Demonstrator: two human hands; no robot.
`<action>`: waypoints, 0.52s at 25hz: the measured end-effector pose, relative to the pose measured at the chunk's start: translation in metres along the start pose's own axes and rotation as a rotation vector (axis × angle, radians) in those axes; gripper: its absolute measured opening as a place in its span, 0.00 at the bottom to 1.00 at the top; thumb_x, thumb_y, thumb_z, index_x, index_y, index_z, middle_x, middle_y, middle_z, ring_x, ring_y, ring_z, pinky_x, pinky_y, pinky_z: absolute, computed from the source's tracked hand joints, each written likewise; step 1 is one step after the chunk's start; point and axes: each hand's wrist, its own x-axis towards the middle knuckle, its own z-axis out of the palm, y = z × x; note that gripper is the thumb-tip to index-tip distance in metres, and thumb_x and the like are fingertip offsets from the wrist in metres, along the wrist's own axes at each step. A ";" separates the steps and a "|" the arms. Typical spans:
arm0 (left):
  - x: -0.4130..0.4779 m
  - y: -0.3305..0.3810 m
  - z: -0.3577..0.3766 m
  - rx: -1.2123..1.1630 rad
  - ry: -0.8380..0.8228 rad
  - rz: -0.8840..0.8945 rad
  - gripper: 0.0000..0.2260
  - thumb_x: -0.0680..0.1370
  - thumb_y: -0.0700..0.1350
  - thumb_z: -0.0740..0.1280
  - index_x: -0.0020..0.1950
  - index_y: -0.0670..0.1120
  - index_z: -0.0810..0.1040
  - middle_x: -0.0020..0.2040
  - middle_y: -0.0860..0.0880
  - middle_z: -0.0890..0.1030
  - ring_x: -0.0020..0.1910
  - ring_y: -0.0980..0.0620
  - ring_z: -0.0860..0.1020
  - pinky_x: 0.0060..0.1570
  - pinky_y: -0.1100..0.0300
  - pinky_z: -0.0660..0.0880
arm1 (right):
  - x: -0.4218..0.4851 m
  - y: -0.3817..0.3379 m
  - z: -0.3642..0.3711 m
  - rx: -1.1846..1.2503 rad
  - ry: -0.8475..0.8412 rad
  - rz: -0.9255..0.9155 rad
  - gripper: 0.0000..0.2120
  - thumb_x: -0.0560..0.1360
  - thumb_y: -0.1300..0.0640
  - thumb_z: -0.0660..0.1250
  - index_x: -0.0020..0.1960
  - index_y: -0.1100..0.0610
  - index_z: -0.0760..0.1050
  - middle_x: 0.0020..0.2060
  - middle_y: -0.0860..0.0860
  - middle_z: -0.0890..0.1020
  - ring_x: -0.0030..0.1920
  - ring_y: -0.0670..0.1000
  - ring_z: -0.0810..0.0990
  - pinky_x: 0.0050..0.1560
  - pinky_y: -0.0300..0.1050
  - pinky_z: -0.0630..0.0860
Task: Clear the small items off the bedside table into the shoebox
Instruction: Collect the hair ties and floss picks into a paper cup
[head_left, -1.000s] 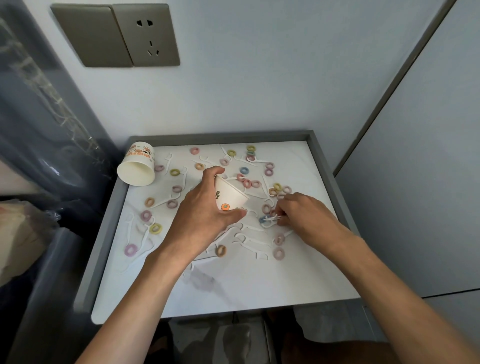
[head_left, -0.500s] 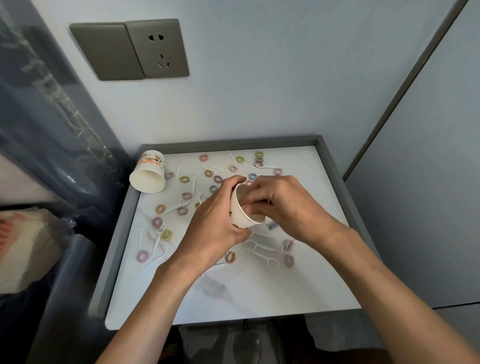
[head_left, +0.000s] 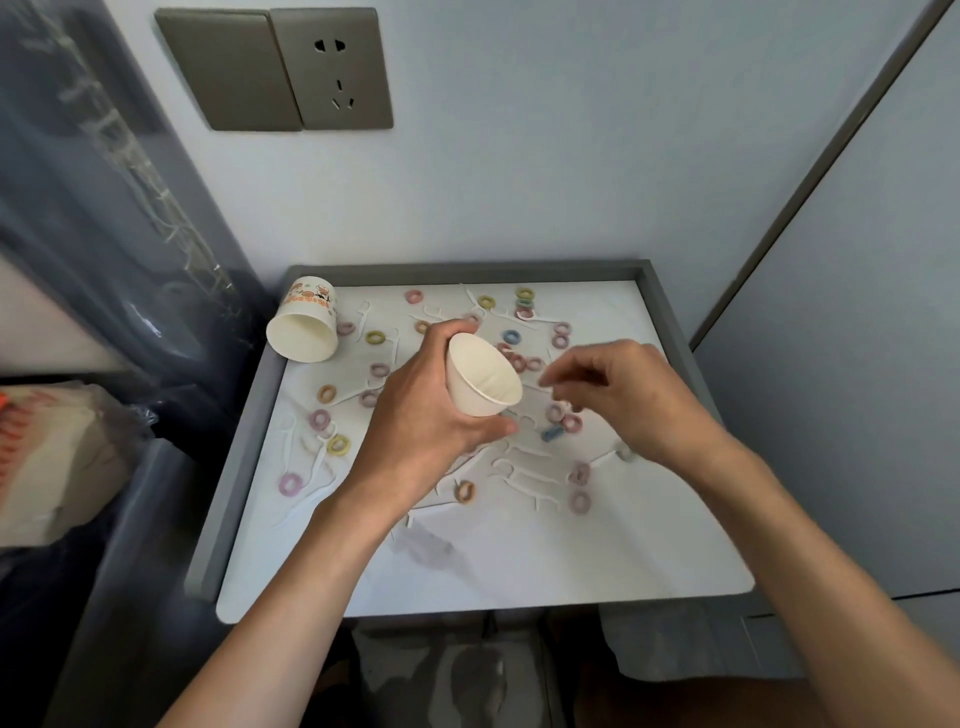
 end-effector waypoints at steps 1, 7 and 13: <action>0.000 -0.001 -0.001 0.010 0.009 -0.009 0.37 0.59 0.50 0.83 0.63 0.59 0.69 0.52 0.60 0.78 0.52 0.55 0.75 0.50 0.64 0.72 | -0.005 0.011 -0.006 -0.218 -0.064 0.015 0.08 0.72 0.60 0.73 0.44 0.47 0.83 0.35 0.41 0.82 0.37 0.40 0.79 0.39 0.31 0.73; -0.003 -0.002 -0.005 0.024 0.033 -0.020 0.36 0.61 0.49 0.83 0.63 0.57 0.70 0.56 0.55 0.79 0.56 0.48 0.76 0.53 0.53 0.74 | -0.025 0.037 0.001 -0.553 -0.261 0.077 0.07 0.70 0.60 0.75 0.46 0.51 0.80 0.41 0.48 0.79 0.42 0.49 0.78 0.41 0.41 0.74; -0.001 -0.004 -0.005 0.024 0.038 -0.047 0.35 0.61 0.49 0.83 0.63 0.57 0.70 0.57 0.55 0.79 0.58 0.48 0.75 0.55 0.53 0.75 | -0.016 0.041 -0.003 -0.634 -0.174 0.059 0.05 0.72 0.60 0.72 0.43 0.51 0.78 0.41 0.51 0.81 0.42 0.53 0.78 0.41 0.45 0.75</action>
